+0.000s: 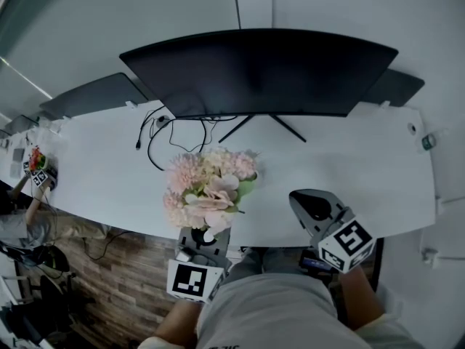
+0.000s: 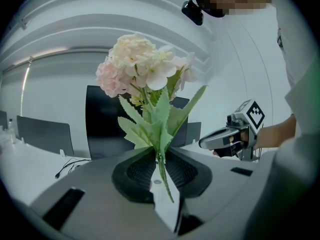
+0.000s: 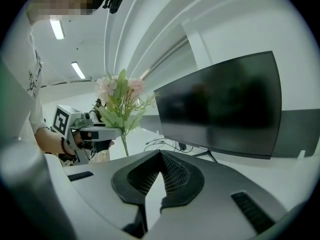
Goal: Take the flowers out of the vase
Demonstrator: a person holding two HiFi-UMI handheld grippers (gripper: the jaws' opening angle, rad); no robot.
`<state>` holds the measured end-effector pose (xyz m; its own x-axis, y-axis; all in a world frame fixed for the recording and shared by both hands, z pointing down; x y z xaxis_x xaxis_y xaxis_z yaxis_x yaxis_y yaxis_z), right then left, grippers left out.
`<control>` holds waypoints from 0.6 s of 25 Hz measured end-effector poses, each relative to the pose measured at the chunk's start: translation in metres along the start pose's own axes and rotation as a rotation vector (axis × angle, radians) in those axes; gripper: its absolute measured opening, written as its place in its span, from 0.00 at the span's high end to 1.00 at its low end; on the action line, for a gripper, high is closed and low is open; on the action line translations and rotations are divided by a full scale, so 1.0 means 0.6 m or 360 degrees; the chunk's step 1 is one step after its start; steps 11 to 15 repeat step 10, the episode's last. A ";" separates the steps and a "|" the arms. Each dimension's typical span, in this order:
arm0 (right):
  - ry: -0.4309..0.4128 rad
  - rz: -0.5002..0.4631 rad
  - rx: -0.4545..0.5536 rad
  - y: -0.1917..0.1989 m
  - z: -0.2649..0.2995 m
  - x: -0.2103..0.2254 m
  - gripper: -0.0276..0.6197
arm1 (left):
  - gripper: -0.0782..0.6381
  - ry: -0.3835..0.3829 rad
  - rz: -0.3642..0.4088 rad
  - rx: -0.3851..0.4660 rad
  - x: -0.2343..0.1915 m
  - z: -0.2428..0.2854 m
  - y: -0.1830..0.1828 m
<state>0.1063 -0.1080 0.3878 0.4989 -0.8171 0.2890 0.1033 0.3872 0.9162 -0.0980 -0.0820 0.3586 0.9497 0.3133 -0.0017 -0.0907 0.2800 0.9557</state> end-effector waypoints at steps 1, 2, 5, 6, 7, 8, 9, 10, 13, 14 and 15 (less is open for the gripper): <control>-0.0003 -0.0001 -0.0003 0.000 0.000 0.000 0.91 | 0.81 -0.0003 0.0000 0.0000 0.000 0.000 0.000; -0.0006 -0.0003 -0.0003 0.001 0.001 -0.001 0.91 | 0.81 -0.0005 0.0003 0.0000 0.000 0.000 0.001; -0.0013 -0.0019 0.0002 0.001 0.003 -0.002 0.91 | 0.81 0.0000 0.0001 0.0007 0.001 0.000 0.000; -0.0014 -0.0017 -0.0001 0.002 0.003 -0.003 0.91 | 0.81 0.0003 0.0000 0.0008 0.001 0.000 -0.001; -0.0015 -0.0012 -0.0007 0.002 0.004 -0.005 0.91 | 0.81 0.0005 -0.0001 0.0007 0.001 0.000 -0.001; -0.0015 -0.0007 -0.0013 0.002 0.004 -0.006 0.91 | 0.81 0.0006 -0.0002 0.0006 0.001 -0.001 -0.001; -0.0015 -0.0004 -0.0018 0.002 0.004 -0.008 0.91 | 0.81 0.0007 -0.0002 0.0005 0.001 -0.002 -0.001; -0.0015 -0.0001 -0.0024 0.002 0.004 -0.010 0.91 | 0.81 0.0008 -0.0003 0.0003 0.001 -0.003 -0.001; -0.0015 -0.0001 -0.0024 0.002 0.004 -0.010 0.91 | 0.81 0.0008 -0.0003 0.0003 0.001 -0.003 -0.001; -0.0015 -0.0001 -0.0024 0.002 0.004 -0.010 0.91 | 0.81 0.0008 -0.0003 0.0003 0.001 -0.003 -0.001; -0.0015 -0.0001 -0.0024 0.002 0.004 -0.010 0.91 | 0.81 0.0008 -0.0003 0.0003 0.001 -0.003 -0.001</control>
Point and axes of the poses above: the fingertips, and each gripper's own axes: z forward along the fingers, x to its right, y out of its underside, the point moved 6 cm from there along -z, backward along the fingers, and after that the axes turned 13 degrees about -y, right-handed, at the moved point
